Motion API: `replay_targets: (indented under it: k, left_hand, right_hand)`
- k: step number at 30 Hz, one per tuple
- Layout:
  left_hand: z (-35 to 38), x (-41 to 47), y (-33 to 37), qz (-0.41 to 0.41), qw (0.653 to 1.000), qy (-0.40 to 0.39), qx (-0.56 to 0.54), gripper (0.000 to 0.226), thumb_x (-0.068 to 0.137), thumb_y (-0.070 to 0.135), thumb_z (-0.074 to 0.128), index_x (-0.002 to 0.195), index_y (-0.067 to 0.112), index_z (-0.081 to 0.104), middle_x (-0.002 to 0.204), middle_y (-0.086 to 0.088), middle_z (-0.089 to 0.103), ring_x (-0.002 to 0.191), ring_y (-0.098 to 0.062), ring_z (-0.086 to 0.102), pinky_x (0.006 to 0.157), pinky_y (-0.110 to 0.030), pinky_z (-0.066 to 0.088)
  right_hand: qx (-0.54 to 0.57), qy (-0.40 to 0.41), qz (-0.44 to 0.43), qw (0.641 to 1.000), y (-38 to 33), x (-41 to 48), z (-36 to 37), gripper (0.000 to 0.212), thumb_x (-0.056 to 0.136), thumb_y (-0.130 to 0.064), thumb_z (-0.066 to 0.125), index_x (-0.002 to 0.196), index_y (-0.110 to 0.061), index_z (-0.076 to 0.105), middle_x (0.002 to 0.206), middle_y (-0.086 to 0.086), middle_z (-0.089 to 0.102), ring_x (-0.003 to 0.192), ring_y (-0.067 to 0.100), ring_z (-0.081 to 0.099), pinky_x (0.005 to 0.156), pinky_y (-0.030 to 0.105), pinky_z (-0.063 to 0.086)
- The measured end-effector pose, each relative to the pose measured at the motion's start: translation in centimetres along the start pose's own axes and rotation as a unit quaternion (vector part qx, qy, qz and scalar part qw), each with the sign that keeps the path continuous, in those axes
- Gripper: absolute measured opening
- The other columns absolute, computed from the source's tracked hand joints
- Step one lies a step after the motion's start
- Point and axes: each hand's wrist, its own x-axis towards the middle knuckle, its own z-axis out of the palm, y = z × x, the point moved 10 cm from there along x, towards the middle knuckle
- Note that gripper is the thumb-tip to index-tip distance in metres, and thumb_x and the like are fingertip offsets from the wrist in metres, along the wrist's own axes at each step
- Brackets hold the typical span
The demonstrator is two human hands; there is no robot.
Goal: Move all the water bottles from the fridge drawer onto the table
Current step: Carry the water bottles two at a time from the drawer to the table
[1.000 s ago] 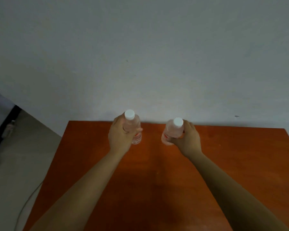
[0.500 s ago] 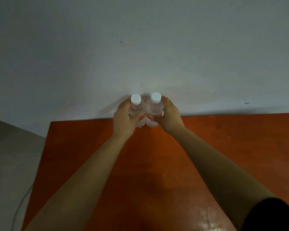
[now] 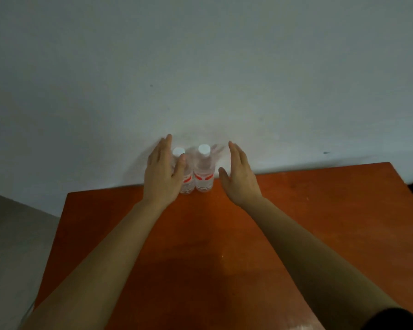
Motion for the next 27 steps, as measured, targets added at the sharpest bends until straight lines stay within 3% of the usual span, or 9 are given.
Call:
replay_targets:
  k: [4, 9, 14, 17, 22, 27]
  left_hand:
    - [-3.0, -1.7, 7.8, 0.091, 0.987, 0.054, 0.123, 0.069, 0.1, 0.056, 0.022, 0.158, 0.02, 0.02, 0.166, -0.012, 0.011, 0.153, -0.03, 0.01, 0.121, -0.049, 0.014]
    - [-2.2, -7.2, 20.9, 0.175, 0.962, 0.071, 0.195, 0.07, 0.099, 0.059, 0.016, 0.159, 0.022, 0.011, 0.166, -0.013, 0.001, 0.153, -0.032, 0.001, 0.121, -0.057, 0.009]
    - [3.5, -17.4, 36.8, 0.276, 0.935, 0.036, 0.218, 0.073, 0.095, 0.066, 0.003, 0.158, 0.03, 0.003, 0.165, -0.009, -0.016, 0.152, -0.03, -0.015, 0.119, -0.062, 0.003]
    - [7.9, -25.4, 47.8, 0.359, 0.913, 0.01, 0.194, 0.075, 0.092, 0.069, -0.002, 0.158, 0.033, 0.002, 0.165, -0.008, -0.016, 0.152, -0.03, -0.015, 0.118, -0.063, 0.001]
    - [15.2, -41.5, 64.0, 0.495, 0.86, -0.037, 0.121, 0.073, 0.096, 0.066, 0.003, 0.159, 0.029, 0.003, 0.166, -0.011, -0.01, 0.153, -0.03, -0.011, 0.119, -0.062, 0.001]
    - [22.9, -57.3, 75.0, 0.606, 0.788, -0.086, 0.066, 0.071, 0.097, 0.062, 0.022, 0.158, 0.025, 0.016, 0.166, -0.015, 0.001, 0.153, -0.033, 0.0, 0.118, -0.062, 0.009]
  right_hand:
    - [-0.104, 0.099, -0.058, 0.988, -0.1, -3.9, -9.0, 0.057, 0.107, -0.037, 0.037, 0.158, -0.018, 0.022, 0.166, 0.015, 0.012, 0.151, 0.034, 0.018, 0.12, 0.05, 0.026]
    - [-0.247, 0.182, -0.028, 0.951, 4.0, -12.7, -21.8, 0.066, 0.104, -0.06, 0.017, 0.16, -0.027, 0.01, 0.167, 0.01, -0.007, 0.154, 0.029, -0.008, 0.124, 0.052, 0.005]
    - [-0.303, 0.27, 0.077, 0.911, 12.3, -28.3, -36.5, 0.072, 0.1, -0.067, 0.018, 0.16, -0.027, 0.013, 0.167, 0.013, -0.005, 0.154, 0.031, -0.009, 0.122, 0.057, 0.003]
    - [-0.329, 0.304, 0.139, 0.883, 18.0, -39.9, -44.6, 0.071, 0.1, -0.065, 0.022, 0.16, -0.027, 0.018, 0.167, 0.014, -0.005, 0.154, 0.032, -0.007, 0.122, 0.058, 0.006]
    - [-0.35, 0.371, 0.26, 0.82, 27.0, -60.9, -55.5, 0.073, 0.099, -0.06, 0.029, 0.16, -0.022, 0.017, 0.167, 0.014, -0.004, 0.154, 0.033, -0.006, 0.122, 0.057, 0.005]
    - [-0.34, 0.416, 0.382, 0.752, 34.3, -79.3, -60.5, 0.076, 0.096, -0.057, 0.032, 0.16, -0.017, 0.018, 0.167, 0.017, 0.004, 0.153, 0.035, 0.002, 0.121, 0.058, 0.008]
